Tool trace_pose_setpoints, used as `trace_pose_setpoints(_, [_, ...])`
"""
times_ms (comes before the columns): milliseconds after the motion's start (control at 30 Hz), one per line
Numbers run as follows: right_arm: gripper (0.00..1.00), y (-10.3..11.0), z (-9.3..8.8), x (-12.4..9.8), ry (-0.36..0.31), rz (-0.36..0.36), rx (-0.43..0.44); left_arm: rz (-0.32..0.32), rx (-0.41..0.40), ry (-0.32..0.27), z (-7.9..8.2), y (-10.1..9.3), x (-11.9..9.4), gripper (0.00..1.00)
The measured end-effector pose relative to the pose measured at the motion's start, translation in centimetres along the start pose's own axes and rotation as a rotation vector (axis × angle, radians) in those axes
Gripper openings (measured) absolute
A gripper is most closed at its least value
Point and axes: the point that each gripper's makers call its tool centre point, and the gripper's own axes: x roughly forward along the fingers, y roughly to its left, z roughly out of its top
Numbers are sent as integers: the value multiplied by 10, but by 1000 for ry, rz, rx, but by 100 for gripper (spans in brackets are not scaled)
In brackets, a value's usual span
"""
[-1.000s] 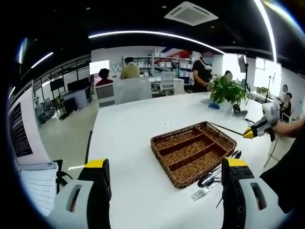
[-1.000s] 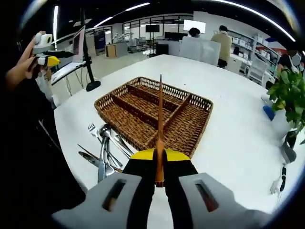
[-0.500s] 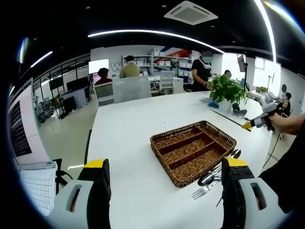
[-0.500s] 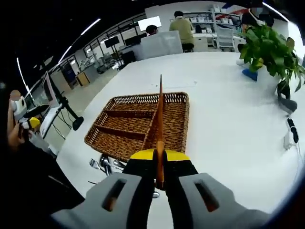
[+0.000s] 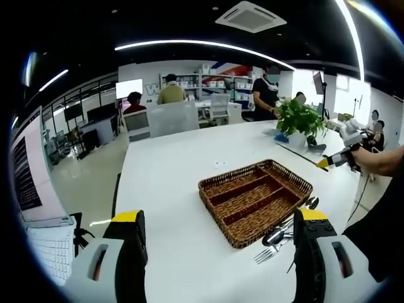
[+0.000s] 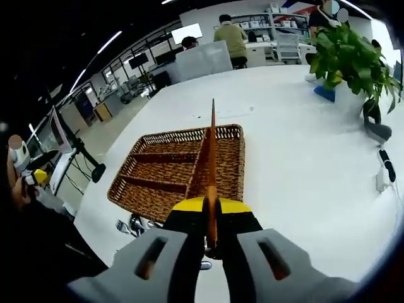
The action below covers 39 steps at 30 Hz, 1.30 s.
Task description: Arrange the knives, forks, and spoons in their matching storage slots by inserting each utensil handle-first until every utensil is classified and aligned in the correct compartment
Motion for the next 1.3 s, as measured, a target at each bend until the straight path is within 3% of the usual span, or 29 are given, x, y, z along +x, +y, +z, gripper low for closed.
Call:
trace_pose_setpoints(233, [4, -1, 4, 10, 6, -6, 5, -13, 14, 15, -2, -10, 1, 99])
trace_pose_setpoints(700, [4, 4, 20, 36, -4, -17, -5, -11, 1, 0, -1, -8, -1, 99])
trace_pose_setpoints(967, [4, 2, 10, 52, 32, -51, -27, -15, 46, -36, 6, -12, -1, 100])
trace_pose_setpoints(1067, [4, 4, 7, 56, 43, -60, -45, 13, 89, 26, -4, -6, 0, 100])
trace_pose_setpoints(1300, [4, -1, -13, 67, 75, -71, -26, 28, 83, 27, -2, -3, -1, 100])
